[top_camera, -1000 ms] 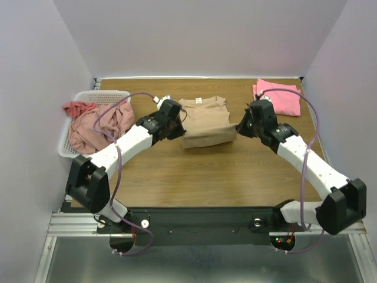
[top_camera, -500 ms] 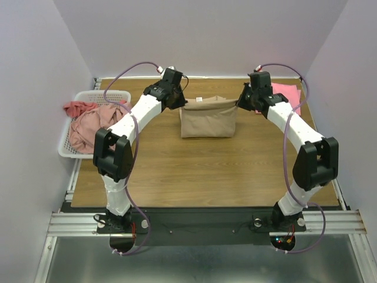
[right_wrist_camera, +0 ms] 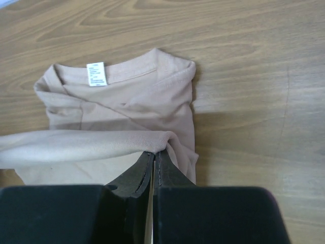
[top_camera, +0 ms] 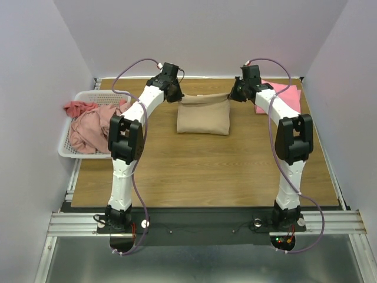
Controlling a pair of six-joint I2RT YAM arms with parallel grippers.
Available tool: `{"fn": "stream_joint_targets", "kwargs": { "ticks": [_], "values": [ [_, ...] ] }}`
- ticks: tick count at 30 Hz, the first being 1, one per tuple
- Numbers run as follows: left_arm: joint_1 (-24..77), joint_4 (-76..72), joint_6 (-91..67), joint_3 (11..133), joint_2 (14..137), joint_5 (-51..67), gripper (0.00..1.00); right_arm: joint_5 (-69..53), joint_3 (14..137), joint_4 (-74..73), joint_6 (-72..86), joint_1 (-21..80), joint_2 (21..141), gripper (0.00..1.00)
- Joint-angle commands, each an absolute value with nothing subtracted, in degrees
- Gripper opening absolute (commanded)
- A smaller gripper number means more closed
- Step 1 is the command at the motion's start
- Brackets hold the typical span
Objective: Fold and stack the t-shirts
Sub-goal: Fold the tshirt
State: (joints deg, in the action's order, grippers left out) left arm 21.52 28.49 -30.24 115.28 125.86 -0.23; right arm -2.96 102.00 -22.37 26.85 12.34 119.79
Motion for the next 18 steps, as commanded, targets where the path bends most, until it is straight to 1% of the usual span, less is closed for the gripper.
{"fn": "stream_joint_targets", "kwargs": {
  "ticks": [1,2,3,4,5,6,7,8,11,18],
  "values": [
    [19.8,28.6,-28.1,121.6,128.8,-0.4,0.00,-2.8,107.4,-20.3,25.7,10.9,123.9,0.01],
    [19.6,28.6,-28.1,122.2,129.5,-0.5,0.00,-3.4,108.3,-20.3,25.3,10.8,125.1,0.05],
    [19.4,28.4,-28.1,122.5,129.9,-1.0,0.00,-4.5,109.4,-20.3,24.3,10.7,126.2,0.22],
    [19.0,28.4,-28.0,123.2,130.4,-1.3,0.38,-5.7,110.3,-20.4,23.8,10.5,127.0,0.35],
    [18.8,28.5,-28.0,123.4,130.5,-1.1,0.51,-8.1,111.2,-20.4,22.8,10.5,128.0,0.58],
    [18.7,28.1,-27.9,123.5,130.3,-1.1,0.62,-9.1,111.4,-20.4,22.3,10.5,128.1,0.72],
    [18.6,27.8,-27.3,122.7,129.3,-1.0,0.98,-9.7,111.3,-20.4,22.0,10.5,127.7,0.87],
    [18.6,27.6,-27.1,122.2,128.6,-1.0,0.98,-10.0,110.7,-20.4,21.8,10.4,127.2,1.00],
    [18.6,26.0,-26.9,117.2,124.3,-0.8,0.99,-11.2,107.2,-20.4,20.4,10.5,124.0,1.00],
    [19.5,20.8,-29.3,96.8,110.0,-0.4,0.99,-14.3,94.9,-20.3,19.5,10.7,118.6,1.00]
  ]
}}
